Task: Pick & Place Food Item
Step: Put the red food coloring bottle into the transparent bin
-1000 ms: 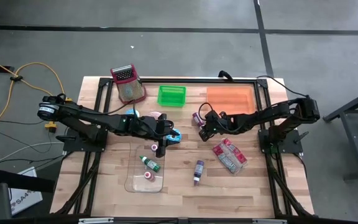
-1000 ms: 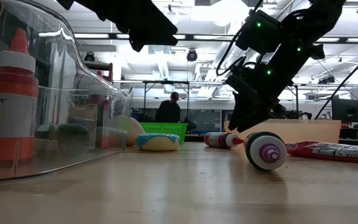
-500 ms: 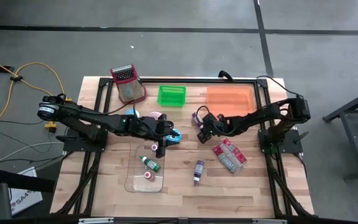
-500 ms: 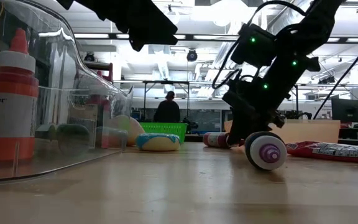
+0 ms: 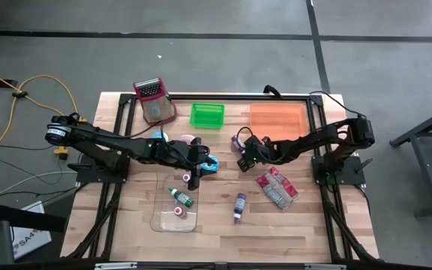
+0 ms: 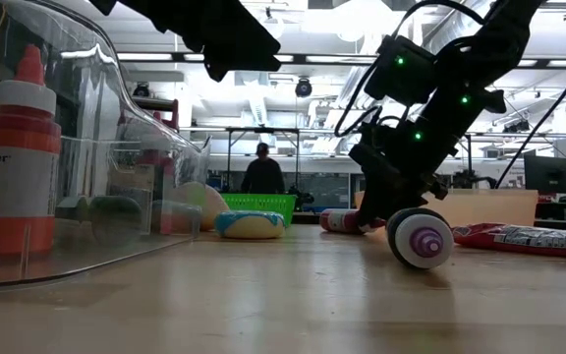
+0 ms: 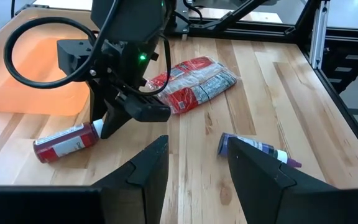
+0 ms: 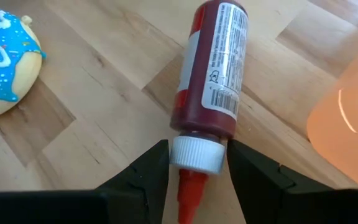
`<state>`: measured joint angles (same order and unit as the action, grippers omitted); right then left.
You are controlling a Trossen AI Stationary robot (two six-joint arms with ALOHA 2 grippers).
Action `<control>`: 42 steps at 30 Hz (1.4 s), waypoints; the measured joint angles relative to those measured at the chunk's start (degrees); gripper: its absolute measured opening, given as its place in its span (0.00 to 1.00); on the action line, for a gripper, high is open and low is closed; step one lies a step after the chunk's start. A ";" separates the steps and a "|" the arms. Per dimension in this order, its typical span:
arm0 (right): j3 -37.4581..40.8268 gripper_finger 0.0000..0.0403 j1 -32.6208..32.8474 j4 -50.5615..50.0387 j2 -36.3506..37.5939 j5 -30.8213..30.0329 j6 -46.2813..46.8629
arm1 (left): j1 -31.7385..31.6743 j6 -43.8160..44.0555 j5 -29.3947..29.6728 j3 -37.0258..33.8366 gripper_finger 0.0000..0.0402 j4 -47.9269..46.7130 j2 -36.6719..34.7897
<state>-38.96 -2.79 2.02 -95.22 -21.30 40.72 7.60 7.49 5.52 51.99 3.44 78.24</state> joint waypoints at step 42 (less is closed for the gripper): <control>0.02 0.26 3.47 -3.97 13.62 5.32 -5.44 | 0.00 -0.59 0.13 0.00 0.39 0.02 0.00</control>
<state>-38.94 0.68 -1.94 -81.60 -15.98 35.28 7.60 6.90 5.65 51.99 3.46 78.24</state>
